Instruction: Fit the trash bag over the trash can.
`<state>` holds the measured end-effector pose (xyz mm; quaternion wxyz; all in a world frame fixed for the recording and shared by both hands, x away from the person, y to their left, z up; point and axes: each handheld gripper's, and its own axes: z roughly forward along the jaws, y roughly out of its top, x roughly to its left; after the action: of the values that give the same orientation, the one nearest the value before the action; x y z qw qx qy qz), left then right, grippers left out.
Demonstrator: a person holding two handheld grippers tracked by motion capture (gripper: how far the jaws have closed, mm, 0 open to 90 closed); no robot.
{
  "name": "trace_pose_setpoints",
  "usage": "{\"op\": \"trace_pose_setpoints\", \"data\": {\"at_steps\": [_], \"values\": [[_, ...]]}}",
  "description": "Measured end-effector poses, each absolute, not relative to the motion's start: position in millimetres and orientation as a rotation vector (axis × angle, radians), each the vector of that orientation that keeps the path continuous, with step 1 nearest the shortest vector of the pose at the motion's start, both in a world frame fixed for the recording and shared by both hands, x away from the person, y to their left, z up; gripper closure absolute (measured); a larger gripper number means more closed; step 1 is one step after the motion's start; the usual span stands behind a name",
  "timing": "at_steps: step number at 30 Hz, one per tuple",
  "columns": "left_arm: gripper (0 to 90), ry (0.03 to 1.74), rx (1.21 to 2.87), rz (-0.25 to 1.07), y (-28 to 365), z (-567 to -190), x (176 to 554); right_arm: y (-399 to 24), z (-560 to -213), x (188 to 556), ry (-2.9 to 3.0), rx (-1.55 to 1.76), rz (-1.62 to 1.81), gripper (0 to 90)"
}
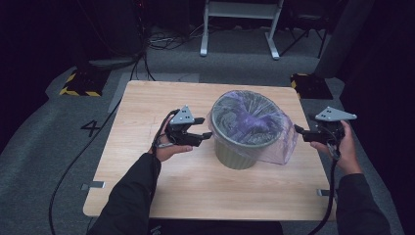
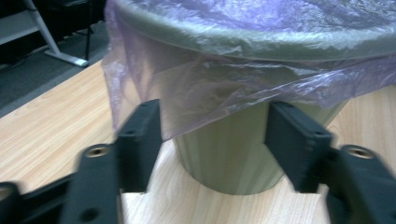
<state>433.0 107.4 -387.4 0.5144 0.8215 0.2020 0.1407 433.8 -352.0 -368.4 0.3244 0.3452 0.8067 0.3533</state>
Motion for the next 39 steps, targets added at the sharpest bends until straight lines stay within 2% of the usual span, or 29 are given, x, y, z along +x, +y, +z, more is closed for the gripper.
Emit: {"op": "trace_pose_setpoints", "data": {"at_steps": [3, 6, 8, 12, 17, 28, 29, 30, 31, 33, 36, 39], "values": [[49.2, 0.468, 1.978, 0.317, 104.9, -388.9, 432.6, -352.5, -370.5, 428.5, 2.117, 0.895, 0.987, 33.1], [49.1, 0.463, 1.978, 0.311, 104.6, -389.1, 431.5, -358.5, -369.4, 423.5, 2.121, 0.904, 1.104, 31.6], [46.7, 0.461, 1.967, 0.308, 105.6, -388.1, 431.0, -361.4, -366.8, 417.4, 2.128, 0.888, 1.201, 31.1], [34.9, 0.456, 1.974, 0.308, 103.5, -387.3, 429.7, -360.6, -361.9, 402.0, 2.135, 0.813, 1.279, 29.2], [33.7, 0.446, 1.978, 0.307, 99.1, -386.6, 428.3, -347.8, -366.2, 385.3, 2.233, 0.664, 1.258, 26.4], [73.6, 0.401, 2.004, 0.326, 96.7, -387.1, 429.2, -305.7, -387.2, 364.1, 2.312, 0.572, 1.355, 23.6], [77.2, 0.405, 2.003, 0.326, 96.3, -387.5, 428.8, -303.6, -388.5, 363.6, 2.302, 0.58, 1.353, 26.7], [80.9, 0.397, 2.004, 0.328, 96.2, -387.7, 428.7, -300.8, -390.2, 363.2, 2.291, 0.599, 1.349, 33.4], [84.1, 0.395, 2.008, 0.338, 95.7, -388.2, 428.4, -297.8, -391.9, 362.6, 2.28, 0.61, 1.336, 43.9], [89.2, 0.395, 2.006, 0.338, 95.5, -389.0, 428.4, -293.4, -395.2, 361.8, 2.256, 0.625, 1.309, 57.7], [89.7, 0.402, 2.011, 0.341, 95.1, -391.4, 428.9, -292.2, -400.0, 361.1, 2.245, 0.623, 1.342, 78.1], [89.8, 0.404, 2.029, 0.345, 94.8, -395.6, 429.7, -294.4, -405.3, 362.6, 2.224, 0.652, 1.37, 89.0]]}}
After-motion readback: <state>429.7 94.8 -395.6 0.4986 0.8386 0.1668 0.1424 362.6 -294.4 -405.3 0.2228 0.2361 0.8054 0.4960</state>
